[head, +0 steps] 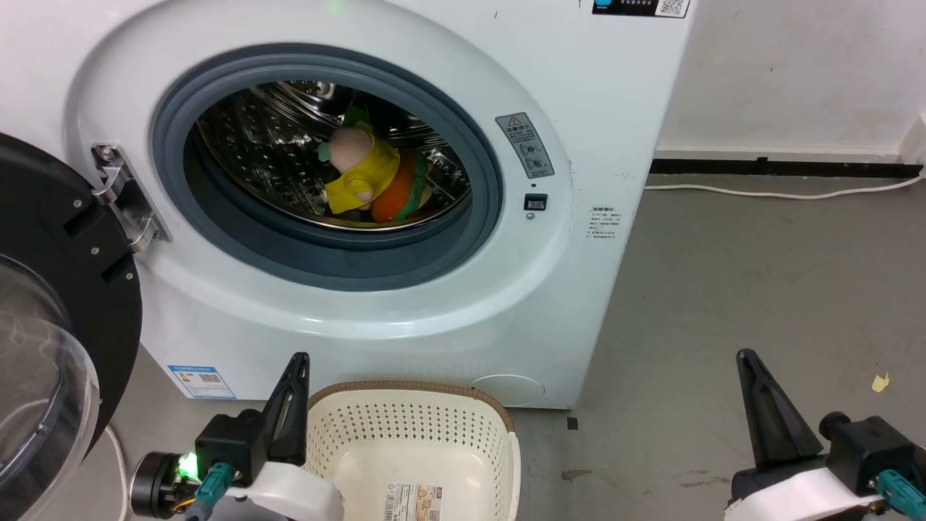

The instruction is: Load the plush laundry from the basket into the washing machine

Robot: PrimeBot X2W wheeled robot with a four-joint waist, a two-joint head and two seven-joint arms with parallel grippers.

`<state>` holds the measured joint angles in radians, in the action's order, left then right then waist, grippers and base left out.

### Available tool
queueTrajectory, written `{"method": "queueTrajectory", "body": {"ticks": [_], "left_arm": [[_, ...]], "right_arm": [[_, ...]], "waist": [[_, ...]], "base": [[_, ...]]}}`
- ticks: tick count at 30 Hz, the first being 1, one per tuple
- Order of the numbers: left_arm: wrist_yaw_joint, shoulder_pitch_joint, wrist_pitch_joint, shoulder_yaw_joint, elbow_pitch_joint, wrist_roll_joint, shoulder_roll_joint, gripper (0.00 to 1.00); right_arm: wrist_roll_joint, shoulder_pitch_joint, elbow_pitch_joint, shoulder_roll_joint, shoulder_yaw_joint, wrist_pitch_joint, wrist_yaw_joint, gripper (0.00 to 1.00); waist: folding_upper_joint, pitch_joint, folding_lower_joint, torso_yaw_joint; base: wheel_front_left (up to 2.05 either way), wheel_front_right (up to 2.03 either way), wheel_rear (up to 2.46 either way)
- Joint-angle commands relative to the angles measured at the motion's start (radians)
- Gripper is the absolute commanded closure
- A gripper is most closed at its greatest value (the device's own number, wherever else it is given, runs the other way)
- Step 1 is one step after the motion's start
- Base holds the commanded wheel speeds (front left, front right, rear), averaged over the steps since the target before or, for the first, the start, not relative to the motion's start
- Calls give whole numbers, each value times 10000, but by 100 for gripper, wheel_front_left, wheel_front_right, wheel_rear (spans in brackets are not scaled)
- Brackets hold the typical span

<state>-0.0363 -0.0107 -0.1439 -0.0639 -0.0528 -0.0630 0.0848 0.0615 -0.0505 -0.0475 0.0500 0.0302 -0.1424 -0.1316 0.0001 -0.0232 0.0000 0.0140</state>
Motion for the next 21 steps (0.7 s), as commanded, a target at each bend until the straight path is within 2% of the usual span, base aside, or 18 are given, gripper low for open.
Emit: {"method": "queueTrajectory", "body": {"ticks": [1,21], "left_arm": [[70,50,68,58,78,57,-19,100],[154,66,458,223,206,219,-112,100]], "right_arm": [[-69,165,46,1,-12,51,4,100],[-224,261,168,2,-94,441,6,100]], "waist": [[-1,6,0,-4],[-1,70,0,-42]], "base": [[0,0,0],[0,0,0]]}}
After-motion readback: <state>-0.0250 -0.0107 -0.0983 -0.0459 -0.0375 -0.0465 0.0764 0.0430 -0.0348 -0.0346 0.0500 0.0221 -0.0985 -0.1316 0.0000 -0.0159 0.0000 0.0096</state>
